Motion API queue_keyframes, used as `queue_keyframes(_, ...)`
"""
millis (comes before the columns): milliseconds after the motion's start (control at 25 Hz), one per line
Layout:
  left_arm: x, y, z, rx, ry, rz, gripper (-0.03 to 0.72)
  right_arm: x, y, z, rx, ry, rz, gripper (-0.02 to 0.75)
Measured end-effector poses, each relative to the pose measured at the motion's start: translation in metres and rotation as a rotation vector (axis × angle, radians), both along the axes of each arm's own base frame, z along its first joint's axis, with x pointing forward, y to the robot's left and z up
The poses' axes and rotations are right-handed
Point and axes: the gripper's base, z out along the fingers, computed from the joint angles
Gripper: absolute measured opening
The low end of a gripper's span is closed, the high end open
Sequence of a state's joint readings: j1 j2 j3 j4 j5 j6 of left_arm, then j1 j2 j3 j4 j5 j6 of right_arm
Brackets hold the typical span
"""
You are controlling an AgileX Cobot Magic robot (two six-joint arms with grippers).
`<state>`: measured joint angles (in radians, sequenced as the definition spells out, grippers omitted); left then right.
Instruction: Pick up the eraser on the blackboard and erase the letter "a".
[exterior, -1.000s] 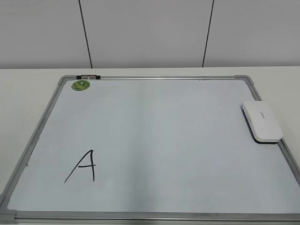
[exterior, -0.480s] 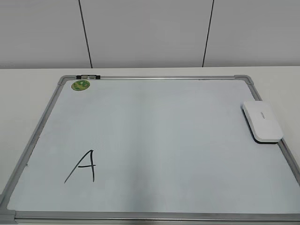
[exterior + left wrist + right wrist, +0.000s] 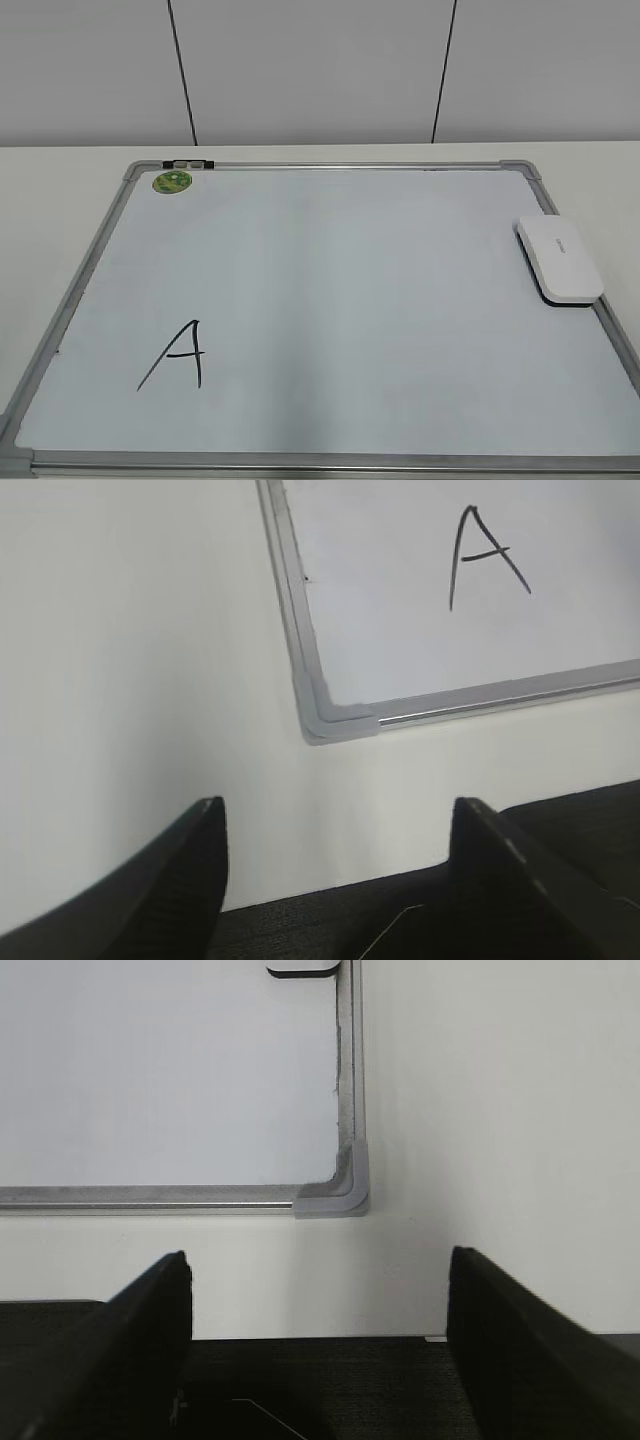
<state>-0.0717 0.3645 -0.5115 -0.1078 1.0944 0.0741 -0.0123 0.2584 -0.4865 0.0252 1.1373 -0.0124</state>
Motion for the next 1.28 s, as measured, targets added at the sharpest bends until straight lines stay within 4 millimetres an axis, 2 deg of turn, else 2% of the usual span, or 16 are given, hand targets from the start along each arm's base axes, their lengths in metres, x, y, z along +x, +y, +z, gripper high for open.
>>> queue_keyframes(1280, -0.0038, 0.0036, 0.001, 0.008, -0.026, 0.043, 0.515, -0.0045, 0.0001, 0.0009, 0.002, -0.032, -0.003, 0.587)
